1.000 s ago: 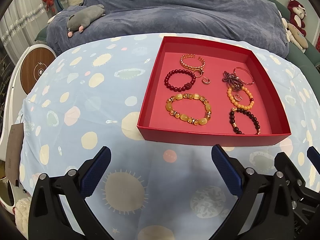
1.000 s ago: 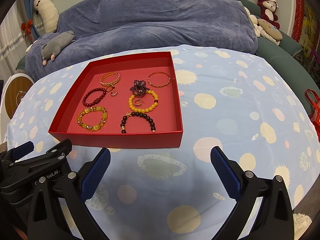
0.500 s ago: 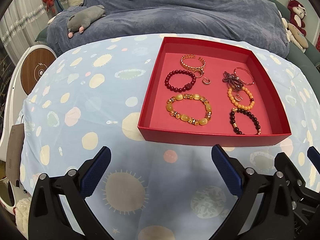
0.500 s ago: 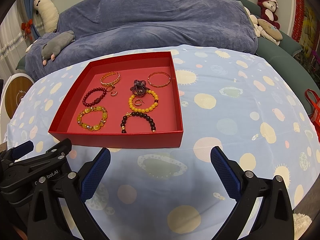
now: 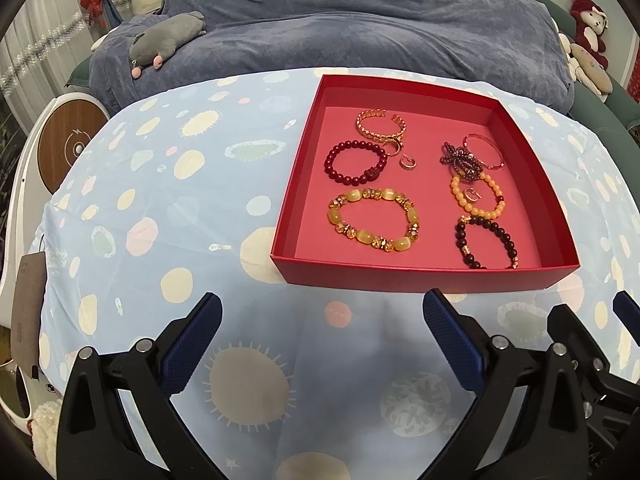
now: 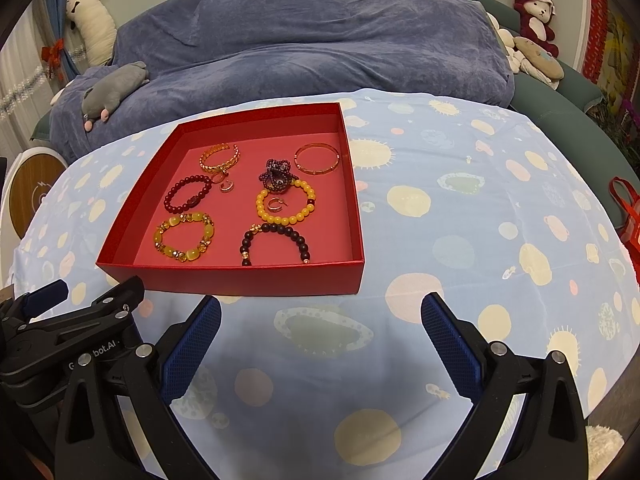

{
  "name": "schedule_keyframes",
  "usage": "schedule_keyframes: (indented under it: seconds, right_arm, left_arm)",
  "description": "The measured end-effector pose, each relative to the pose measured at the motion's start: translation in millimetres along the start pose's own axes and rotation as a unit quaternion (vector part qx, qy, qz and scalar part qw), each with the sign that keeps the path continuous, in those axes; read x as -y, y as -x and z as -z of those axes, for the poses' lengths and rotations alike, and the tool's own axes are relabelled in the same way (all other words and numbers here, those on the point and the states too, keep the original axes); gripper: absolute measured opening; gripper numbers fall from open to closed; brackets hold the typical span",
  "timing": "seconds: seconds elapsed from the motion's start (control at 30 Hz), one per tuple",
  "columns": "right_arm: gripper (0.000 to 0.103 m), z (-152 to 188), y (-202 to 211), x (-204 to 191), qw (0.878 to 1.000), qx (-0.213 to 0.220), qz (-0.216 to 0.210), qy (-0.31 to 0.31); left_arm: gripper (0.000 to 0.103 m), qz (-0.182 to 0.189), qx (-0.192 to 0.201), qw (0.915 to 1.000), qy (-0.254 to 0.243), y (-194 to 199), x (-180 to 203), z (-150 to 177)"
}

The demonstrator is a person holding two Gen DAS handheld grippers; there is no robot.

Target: Organize jewelry

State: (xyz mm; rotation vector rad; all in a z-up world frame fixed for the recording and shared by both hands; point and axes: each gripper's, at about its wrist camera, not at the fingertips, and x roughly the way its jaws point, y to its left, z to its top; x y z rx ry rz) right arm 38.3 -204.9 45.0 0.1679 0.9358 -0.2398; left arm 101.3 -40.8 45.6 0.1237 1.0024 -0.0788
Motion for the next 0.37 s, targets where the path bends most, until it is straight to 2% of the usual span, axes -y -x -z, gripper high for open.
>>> schedule_keyframes:
  seconds: [0.37]
  right_arm:
    - [0.097,-6.6,-0.7,3.4,1.000,0.005,0.000,-0.006]
  left_arm:
    - [0.096,0.000,0.013,0.9999,0.009,0.6,1.0,-8.6]
